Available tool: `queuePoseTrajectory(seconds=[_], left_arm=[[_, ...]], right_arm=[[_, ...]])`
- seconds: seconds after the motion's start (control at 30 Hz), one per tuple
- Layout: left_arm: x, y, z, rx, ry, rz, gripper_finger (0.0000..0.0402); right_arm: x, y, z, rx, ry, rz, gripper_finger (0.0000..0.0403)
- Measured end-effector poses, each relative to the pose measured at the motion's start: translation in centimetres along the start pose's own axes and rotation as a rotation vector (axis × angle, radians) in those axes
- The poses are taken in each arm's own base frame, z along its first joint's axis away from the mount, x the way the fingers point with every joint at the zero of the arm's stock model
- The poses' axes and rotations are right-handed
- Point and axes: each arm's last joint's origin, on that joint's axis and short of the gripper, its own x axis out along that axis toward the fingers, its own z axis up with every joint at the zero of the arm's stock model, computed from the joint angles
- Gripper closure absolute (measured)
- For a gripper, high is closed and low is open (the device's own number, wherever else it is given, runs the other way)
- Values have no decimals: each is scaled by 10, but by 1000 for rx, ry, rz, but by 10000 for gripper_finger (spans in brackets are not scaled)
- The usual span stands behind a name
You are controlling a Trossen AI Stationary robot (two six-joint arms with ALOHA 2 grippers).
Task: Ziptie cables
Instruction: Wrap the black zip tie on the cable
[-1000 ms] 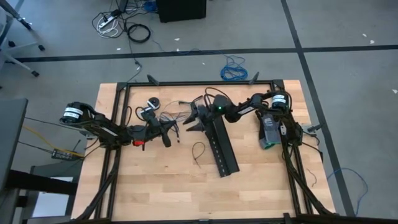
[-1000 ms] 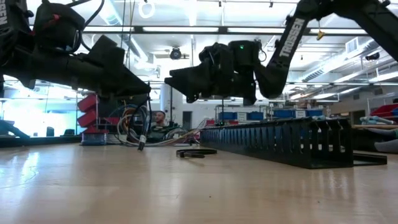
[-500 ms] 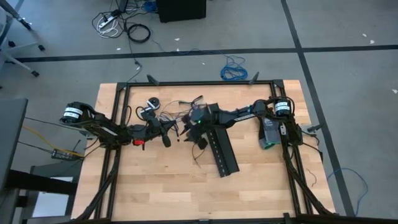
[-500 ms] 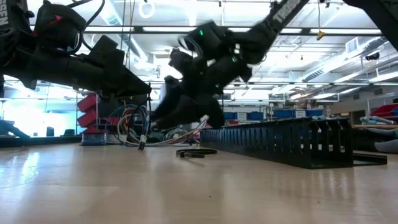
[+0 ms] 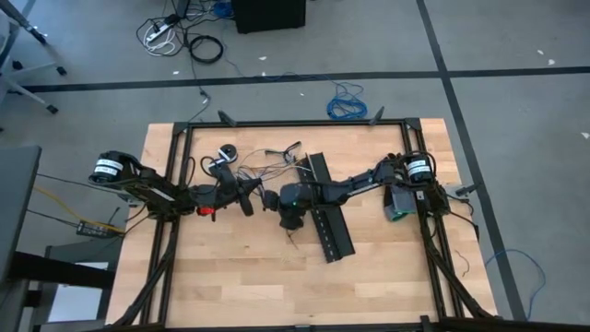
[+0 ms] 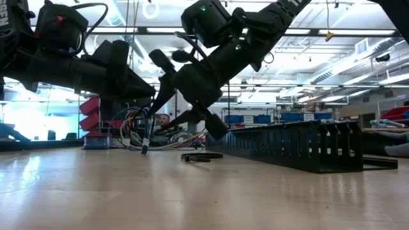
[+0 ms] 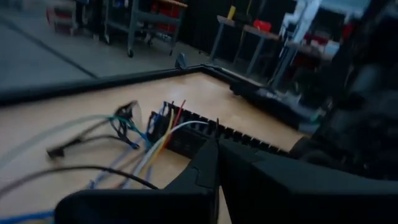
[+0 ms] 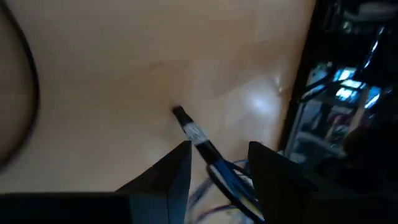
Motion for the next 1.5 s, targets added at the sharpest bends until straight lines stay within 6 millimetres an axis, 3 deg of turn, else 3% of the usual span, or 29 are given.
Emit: queuePoseTrajectory(seconds=[0.2, 0.6, 0.83, 0.97, 1.1, 1.3, 1.5], left_arm=[[0, 0, 0, -156, -3, -1, 401], [8, -10, 9, -138, -33, -37, 401], [9, -11, 9, -156, -29, -44, 401], [9, -11, 8, -147, -20, -46, 401], [9, -10, 7, -127, -11, -44, 402], [9, -10, 6, -116, -3, -39, 401], [9, -10, 6, -94, -10, -35, 402]], right_arm=[[1, -4, -5, -120, 39, -40, 255], [9, 3, -22, -172, 2, -30, 256], [27, 19, -19, -210, 20, -37, 256], [26, 16, -19, -197, 3, -64, 261], [24, 7, -17, -123, 56, -142, 296], [24, 9, -12, -67, 43, -126, 389], [23, 8, -8, 65, 31, -130, 392]])
